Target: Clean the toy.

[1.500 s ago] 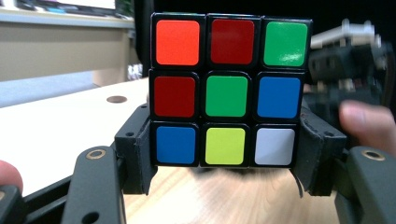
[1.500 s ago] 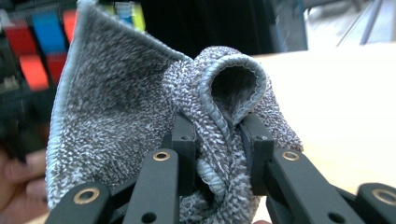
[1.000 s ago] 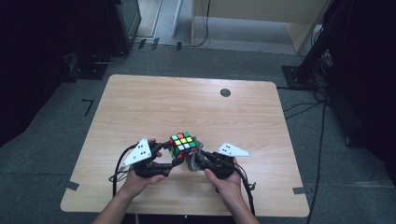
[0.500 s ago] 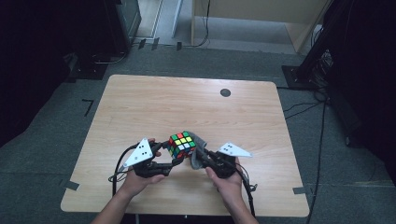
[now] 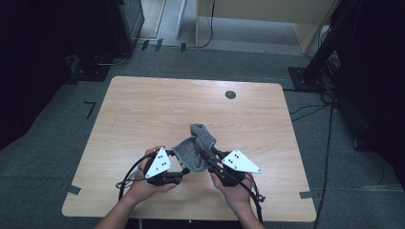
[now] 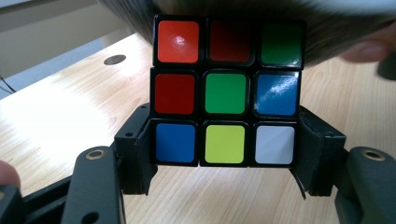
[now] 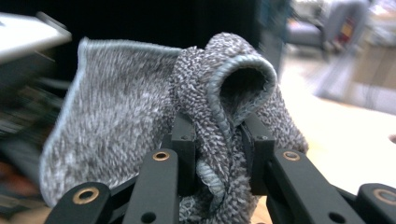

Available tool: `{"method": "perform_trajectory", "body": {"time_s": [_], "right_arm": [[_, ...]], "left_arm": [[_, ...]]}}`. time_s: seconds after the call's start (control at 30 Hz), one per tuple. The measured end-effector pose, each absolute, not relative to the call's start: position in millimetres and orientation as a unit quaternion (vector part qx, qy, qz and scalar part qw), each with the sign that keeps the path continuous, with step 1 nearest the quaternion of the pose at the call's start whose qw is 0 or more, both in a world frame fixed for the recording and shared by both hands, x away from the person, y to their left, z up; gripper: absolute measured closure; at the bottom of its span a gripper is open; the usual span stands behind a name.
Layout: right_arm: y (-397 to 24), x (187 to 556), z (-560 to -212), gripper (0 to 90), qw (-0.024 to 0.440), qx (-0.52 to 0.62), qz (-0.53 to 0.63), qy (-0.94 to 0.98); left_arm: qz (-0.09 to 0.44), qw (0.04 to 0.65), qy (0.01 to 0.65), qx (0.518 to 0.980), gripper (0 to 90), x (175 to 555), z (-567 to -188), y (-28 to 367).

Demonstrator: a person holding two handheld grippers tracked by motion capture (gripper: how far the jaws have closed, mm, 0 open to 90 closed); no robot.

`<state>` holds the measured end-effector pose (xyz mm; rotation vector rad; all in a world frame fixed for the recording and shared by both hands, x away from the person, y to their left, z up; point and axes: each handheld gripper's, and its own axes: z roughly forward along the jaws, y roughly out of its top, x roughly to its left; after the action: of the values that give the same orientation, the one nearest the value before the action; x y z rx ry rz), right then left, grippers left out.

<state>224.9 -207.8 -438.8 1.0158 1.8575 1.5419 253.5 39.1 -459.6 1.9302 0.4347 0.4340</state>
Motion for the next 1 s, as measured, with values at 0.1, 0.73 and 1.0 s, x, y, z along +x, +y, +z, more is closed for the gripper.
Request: {"method": "perform_trajectory", "body": {"time_s": [0.1,0.73,1.0], "right_arm": [[-221,234,-447,72.1,0.263,0.411,0.547,0.680],[-296,270,-492,70.7,0.347,0.511,0.397,0.678],[-297,273,-501,67.4,0.334,0.514,0.378,0.694]], "left_arm": [[0.182,0.535,0.192,0.802,34.3,256,-459,42],[0.206,0.462,0.337,0.794,34.2,296,-498,57],[0.196,0.449,0.364,0.792,34.1,304,-505,56]]}}
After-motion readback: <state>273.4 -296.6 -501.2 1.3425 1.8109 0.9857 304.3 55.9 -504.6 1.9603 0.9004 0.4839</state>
